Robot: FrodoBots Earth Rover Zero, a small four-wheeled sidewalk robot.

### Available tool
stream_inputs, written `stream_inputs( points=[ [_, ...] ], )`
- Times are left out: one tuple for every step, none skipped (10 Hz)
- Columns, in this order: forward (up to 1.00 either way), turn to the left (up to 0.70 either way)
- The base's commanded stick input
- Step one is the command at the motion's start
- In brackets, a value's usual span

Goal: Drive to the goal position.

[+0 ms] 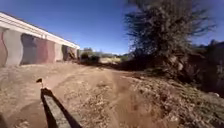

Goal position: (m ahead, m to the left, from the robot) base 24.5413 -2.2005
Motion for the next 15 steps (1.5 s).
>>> stream_inputs(
  points=[
    [0.50, 0.00],
    [0.50, 0.00],
    [0.50, 0.00],
    [0.50, 0.00],
    [0.50, 0.00],
    [0.50, 0.00],
    [0.50, 0.00],
    [0.50, 0.00],
    [0.50, 0.00],
    [0.50, 0.00],
    [0.50, 0.00],
    [0.50, 0.00],
    [0.50, 0.00],
    [0.50, 0.00],
    [0.50, 0.00]
  ],
)
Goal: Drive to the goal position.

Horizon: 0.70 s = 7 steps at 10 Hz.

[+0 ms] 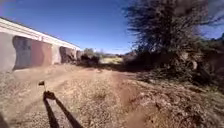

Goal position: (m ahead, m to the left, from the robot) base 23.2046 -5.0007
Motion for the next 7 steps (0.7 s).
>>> stream_inputs(
  points=[
    [0.50, 0.00],
    [0.50, 0.00],
    [0.50, -0.17],
    [0.50, -0.50],
    [0.50, -0.50],
    [0.50, -0.50],
    [0.50, 0.00]
  ],
)
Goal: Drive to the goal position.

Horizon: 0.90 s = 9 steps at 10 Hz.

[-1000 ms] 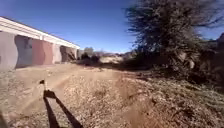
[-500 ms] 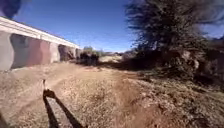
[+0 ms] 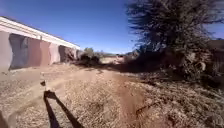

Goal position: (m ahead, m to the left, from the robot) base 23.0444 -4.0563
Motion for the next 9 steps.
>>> stream_inputs(
  points=[
    [0.50, 0.00],
    [0.50, 0.00],
    [0.50, 0.00],
    [0.50, 0.00],
    [0.50, 0.00],
    [0.50, 0.00],
    [0.50, 0.00],
    [0.50, 0.00],
    [0.50, 0.00]
  ],
)
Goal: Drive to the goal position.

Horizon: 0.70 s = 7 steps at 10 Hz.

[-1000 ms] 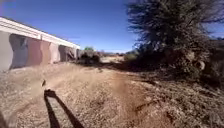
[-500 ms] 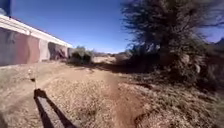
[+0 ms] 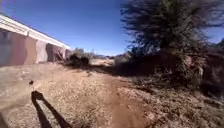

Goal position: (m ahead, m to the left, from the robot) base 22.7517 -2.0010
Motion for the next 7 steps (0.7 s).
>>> stream_inputs(
  points=[
    [0.50, 0.00],
    [0.50, 0.00],
    [0.50, 0.00],
    [0.50, 0.00],
    [0.50, 0.00],
    [0.50, 0.00],
    [0.50, 0.00]
  ],
)
